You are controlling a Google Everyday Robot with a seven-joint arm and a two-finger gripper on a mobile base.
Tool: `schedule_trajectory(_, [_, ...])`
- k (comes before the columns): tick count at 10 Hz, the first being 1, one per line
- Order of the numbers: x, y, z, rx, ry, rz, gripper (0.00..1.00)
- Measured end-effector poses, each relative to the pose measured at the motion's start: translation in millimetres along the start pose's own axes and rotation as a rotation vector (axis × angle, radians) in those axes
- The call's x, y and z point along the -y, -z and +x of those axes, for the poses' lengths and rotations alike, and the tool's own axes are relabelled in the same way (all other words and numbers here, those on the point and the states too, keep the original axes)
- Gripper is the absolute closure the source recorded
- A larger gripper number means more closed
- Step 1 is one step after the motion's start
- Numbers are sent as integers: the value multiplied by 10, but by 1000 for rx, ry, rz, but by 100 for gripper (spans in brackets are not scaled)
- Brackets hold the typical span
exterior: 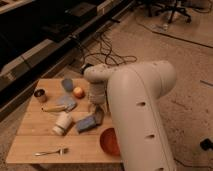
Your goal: Place eraser in metal cup
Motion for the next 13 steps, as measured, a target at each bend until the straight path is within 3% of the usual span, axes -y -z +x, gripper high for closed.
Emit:
schedule_trajectory(6, [107, -61, -132, 14, -41, 24, 38])
schedule_trajectory(10, [210, -75, -323, 20, -59, 5, 38])
schedule_trajectory(11, [213, -71, -376, 28, -57, 1, 40])
schedule_trajectory(13, [169, -71, -400, 33, -48, -1, 56])
